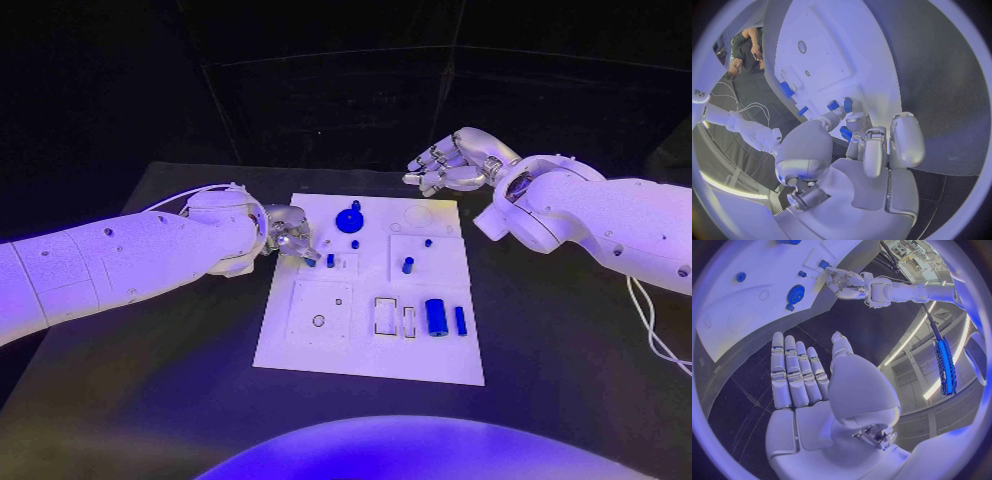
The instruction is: Assemble the parts on the task board
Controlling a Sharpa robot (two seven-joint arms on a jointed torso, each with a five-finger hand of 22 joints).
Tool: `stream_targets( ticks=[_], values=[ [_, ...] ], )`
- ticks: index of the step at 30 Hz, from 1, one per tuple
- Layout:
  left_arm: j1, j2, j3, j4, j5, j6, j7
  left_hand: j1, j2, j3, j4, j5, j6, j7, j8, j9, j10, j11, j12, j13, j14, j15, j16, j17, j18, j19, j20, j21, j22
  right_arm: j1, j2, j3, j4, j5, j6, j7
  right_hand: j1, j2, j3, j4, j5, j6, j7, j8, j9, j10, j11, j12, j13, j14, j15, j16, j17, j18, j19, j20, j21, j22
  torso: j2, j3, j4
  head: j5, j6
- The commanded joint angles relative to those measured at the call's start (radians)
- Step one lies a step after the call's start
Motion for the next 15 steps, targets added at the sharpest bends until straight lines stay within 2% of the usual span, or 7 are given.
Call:
stream_targets(
  ticks=[1,9,15],
  values=[
    [0.0,0.001,0.0,-0.001,0.0,0.011,0.003,-0.013,-0.002,-0.013,0.004,0.002,0.009,0.002,0.005,-0.002,0.009,0.0,0.007,0.002,0.106,-0.009,0.006,0.263,-0.006,0.009,-0.004,0.004,0.002,0.002,0.0,0.001,0.002,0.003,0.001,0.006,-0.005,0.005,-0.005,-0.001,0.006,-0.002,0.004,-0.004,-0.001,-0.009,0.002,-0.004,-0.001,-0.007,0.001,-0.003,-0.001,0.005,0.0,0.008,-0.006,0.0,0.0,-0.0004,0.0002,0.0,-0.001],
    [0.0,0.001,0.0,-0.001,0.0,0.004,0.004,-0.038,-0.003,-0.046,0.03,0.002,0.015,0.001,0.009,-0.002,0.013,-0.001,0.013,0.007,0.106,-0.01,0.006,0.263,-0.007,0.011,-0.005,0.008,0.008,0.002,0.0,0.001,0.002,0.003,-0.002,0.007,-0.009,0.006,-0.006,0.002,0.007,-0.002,0.004,-0.004,-0.001,-0.009,0.002,-0.004,-0.001,-0.008,0.001,-0.002,-0.003,0.005,0.0,0.009,-0.008,0.0,0.0,-0.0003,0.0004,0.0,-0.002],
    [0.0,0.001,0.0,-0.001,0.003,-0.012,0.005,-0.063,0.008,-0.068,0.058,0.002,0.016,0.0,0.01,-0.004,0.016,-0.001,0.019,0.011,0.106,-0.01,0.006,0.263,-0.008,0.012,-0.005,0.011,0.013,0.002,0.002,0.001,0.001,0.003,-0.005,0.006,-0.012,0.007,-0.007,0.004,0.007,-0.002,0.004,-0.004,-0.001,-0.009,0.002,-0.004,-0.001,-0.008,0.001,-0.002,-0.004,0.005,0.0,0.009,-0.009,0.0,0.0,-0.0004,0.0003,0.001,-0.003]
  ],
)
